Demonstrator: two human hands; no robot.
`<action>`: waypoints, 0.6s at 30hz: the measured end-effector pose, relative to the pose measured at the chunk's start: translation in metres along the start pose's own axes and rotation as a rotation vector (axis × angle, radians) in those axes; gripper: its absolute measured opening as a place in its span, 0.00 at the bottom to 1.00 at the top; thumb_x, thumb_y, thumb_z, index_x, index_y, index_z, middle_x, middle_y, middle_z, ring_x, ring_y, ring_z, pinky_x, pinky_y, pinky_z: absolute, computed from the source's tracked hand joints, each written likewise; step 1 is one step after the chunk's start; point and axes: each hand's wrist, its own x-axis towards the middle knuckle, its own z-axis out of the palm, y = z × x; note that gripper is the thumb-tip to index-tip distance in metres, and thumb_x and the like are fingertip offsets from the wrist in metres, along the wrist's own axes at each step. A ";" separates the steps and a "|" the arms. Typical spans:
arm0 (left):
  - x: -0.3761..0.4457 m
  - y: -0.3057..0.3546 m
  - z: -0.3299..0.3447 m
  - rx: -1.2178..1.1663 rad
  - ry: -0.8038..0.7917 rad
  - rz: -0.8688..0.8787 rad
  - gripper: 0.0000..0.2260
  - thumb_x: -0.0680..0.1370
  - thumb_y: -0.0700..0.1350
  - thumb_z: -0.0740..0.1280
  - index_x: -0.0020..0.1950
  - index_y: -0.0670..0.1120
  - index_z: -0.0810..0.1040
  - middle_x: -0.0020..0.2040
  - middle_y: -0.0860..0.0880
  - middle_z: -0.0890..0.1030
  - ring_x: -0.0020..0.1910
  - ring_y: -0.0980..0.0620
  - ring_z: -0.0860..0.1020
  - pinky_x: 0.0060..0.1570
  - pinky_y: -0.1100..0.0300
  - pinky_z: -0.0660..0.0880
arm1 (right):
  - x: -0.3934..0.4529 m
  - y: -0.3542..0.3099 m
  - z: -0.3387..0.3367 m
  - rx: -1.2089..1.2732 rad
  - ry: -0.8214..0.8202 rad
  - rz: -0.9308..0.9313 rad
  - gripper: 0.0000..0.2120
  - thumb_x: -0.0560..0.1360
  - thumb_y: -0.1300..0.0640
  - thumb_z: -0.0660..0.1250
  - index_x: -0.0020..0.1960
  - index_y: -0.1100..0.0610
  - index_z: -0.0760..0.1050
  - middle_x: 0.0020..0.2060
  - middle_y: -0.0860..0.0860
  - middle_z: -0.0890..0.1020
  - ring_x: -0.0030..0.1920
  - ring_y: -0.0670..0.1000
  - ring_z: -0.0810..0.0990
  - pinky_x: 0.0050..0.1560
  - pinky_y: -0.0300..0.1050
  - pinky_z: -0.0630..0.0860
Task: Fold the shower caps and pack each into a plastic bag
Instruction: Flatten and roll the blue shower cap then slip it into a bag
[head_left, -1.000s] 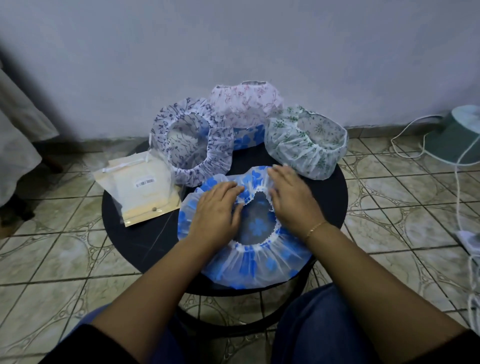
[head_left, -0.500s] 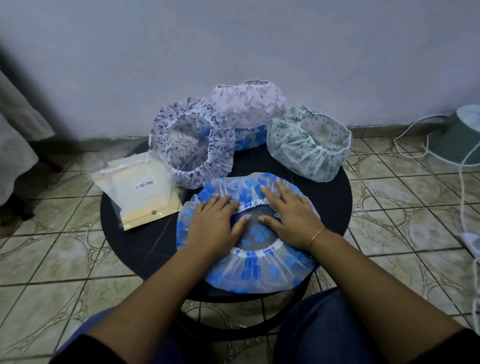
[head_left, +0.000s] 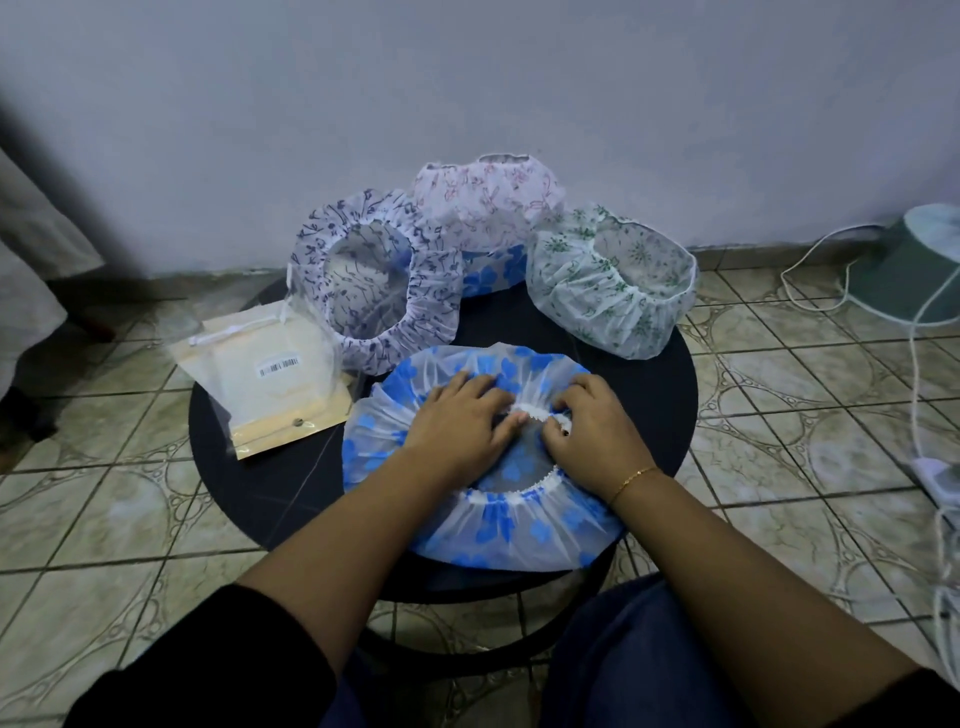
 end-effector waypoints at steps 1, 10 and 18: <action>-0.001 -0.002 0.003 0.004 0.049 0.009 0.20 0.81 0.59 0.53 0.66 0.52 0.72 0.71 0.50 0.68 0.73 0.47 0.60 0.69 0.48 0.60 | 0.000 0.001 -0.001 0.009 -0.007 0.008 0.07 0.70 0.59 0.67 0.45 0.62 0.76 0.49 0.53 0.73 0.52 0.54 0.74 0.53 0.44 0.71; -0.018 -0.004 -0.001 -0.163 0.559 0.070 0.15 0.77 0.52 0.59 0.54 0.45 0.81 0.55 0.47 0.80 0.54 0.50 0.76 0.53 0.56 0.69 | 0.009 -0.019 -0.001 -0.005 0.182 -0.186 0.06 0.73 0.60 0.64 0.45 0.62 0.78 0.44 0.55 0.78 0.47 0.56 0.77 0.50 0.52 0.76; -0.025 -0.022 0.003 -0.167 0.554 -0.207 0.12 0.72 0.42 0.54 0.46 0.43 0.77 0.45 0.45 0.78 0.43 0.43 0.76 0.43 0.58 0.62 | 0.021 -0.014 0.015 -0.109 -0.241 -0.099 0.21 0.80 0.58 0.54 0.73 0.58 0.62 0.72 0.54 0.64 0.74 0.52 0.58 0.74 0.45 0.51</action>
